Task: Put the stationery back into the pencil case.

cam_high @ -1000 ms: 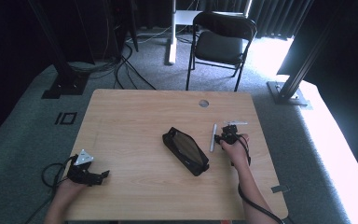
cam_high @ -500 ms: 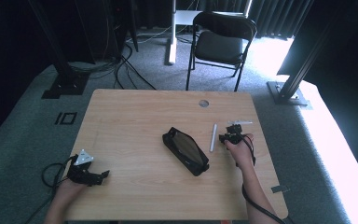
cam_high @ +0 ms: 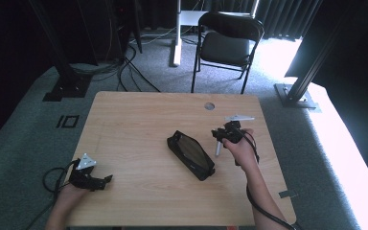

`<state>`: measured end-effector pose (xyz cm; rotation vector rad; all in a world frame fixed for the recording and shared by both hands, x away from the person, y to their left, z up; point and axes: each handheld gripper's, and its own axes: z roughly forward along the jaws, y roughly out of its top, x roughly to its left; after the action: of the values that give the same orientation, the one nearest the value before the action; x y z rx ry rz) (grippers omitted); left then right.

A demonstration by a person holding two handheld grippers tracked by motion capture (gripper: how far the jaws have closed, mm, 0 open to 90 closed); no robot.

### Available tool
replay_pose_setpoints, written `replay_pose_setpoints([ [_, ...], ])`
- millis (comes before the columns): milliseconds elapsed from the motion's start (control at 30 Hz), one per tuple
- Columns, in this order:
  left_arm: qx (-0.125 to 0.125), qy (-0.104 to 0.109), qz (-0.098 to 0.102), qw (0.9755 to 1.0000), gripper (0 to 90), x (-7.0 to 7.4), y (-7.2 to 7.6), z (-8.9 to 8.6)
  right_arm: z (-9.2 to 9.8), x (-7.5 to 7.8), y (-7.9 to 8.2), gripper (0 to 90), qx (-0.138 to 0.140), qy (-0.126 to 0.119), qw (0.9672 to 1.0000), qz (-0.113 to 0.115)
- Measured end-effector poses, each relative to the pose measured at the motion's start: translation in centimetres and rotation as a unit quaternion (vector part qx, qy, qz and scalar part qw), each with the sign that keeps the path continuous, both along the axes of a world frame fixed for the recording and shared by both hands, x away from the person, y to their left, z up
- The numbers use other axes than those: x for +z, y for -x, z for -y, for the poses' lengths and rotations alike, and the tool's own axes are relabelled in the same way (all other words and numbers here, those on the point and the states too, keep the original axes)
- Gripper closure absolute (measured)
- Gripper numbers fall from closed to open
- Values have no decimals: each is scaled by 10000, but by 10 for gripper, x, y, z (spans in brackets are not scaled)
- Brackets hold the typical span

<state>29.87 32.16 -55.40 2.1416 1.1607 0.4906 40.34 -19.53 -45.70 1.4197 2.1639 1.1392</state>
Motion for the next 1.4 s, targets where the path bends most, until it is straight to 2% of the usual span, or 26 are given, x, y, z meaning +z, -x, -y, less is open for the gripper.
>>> replay_pose_setpoints([
  [300, -3, -6, 5, 10000, 16, 0, 0, 0, -33, 25, 14, 681, 629, -77, 9978, 215],
  [333, -3, -6, 5, 10000, 16, 0, 0, 0, -33, 25, 14, 681, 629, -77, 9978, 215],
  [433, -6, -8, 5, 10000, 16, 0, 0, 0, -47, 27, 18, 681, 878, -7, 9960, 155],
  [700, 0, 0, 1, 10000, 16, 0, 0, 0, -78, 6, 16, 681, 1234, 270, 9919, -97],
  [767, -1, 1, -1, 10000, 16, 0, 0, 0, -84, 0, 14, 681, 1240, 272, 9917, -187],
  [833, -2, 0, 0, 10000, 16, 0, 0, 0, -91, -5, 13, 681, 1264, 477, 9905, -244],
  [967, -1, 1, 1, 10000, 16, 0, 0, 0, -102, -18, 7, 681, 1260, 631, 9891, -429],
  [1233, -1, 0, 1, 10000, 16, 0, 0, 0, -114, -36, 0, 670, 1309, 793, 9857, -711],
  [1400, -1, -1, 1, 10000, 16, 0, 0, 0, -111, -33, 1, 625, 1245, 748, 9876, -594],
])
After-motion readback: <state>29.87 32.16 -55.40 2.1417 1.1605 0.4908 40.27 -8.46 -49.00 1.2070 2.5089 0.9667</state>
